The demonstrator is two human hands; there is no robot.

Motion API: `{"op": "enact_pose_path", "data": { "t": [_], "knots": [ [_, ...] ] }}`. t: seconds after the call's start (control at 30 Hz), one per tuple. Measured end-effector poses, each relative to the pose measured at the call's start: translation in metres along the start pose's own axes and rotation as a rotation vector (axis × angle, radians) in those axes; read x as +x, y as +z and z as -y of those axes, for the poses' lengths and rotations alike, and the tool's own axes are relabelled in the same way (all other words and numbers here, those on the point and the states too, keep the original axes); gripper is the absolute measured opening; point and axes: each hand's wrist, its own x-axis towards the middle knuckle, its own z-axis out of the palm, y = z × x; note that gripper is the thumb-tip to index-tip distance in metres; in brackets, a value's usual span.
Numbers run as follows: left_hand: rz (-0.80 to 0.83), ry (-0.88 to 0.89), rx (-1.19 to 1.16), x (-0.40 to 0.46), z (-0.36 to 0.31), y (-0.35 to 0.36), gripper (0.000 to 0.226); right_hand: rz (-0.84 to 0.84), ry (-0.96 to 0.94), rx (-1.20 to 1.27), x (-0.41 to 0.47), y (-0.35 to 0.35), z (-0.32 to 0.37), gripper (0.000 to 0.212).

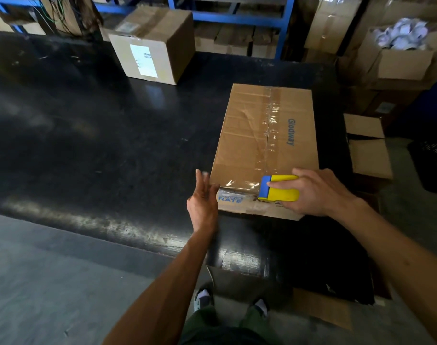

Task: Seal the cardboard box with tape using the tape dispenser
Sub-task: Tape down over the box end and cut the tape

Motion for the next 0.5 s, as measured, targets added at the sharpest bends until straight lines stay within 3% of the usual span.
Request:
{"op": "enact_pose_path", "data": {
  "t": [0.1,0.2,0.33,0.5],
  "knots": [
    [0.095,0.052,-0.012,0.011,0.007,-0.010,0.084,0.022,0.007,-0.001,0.000,0.000,-0.001,0.055],
    [0.207,0.254,0.095,0.024,0.016,-0.021,0.079,0.039,0.013,-0.002,0.000,-0.002,-0.001,0.054],
    [0.291,0.728,0.287,0.033,0.009,-0.024,0.074,0.040,0.014,-0.008,0.000,-0.001,-0.001,0.054],
    [0.549,1.371,0.612,0.053,-0.015,0.016,0.055,0.043,0.033,-0.005,0.001,0.000,0.001,0.054]
  ]
}}
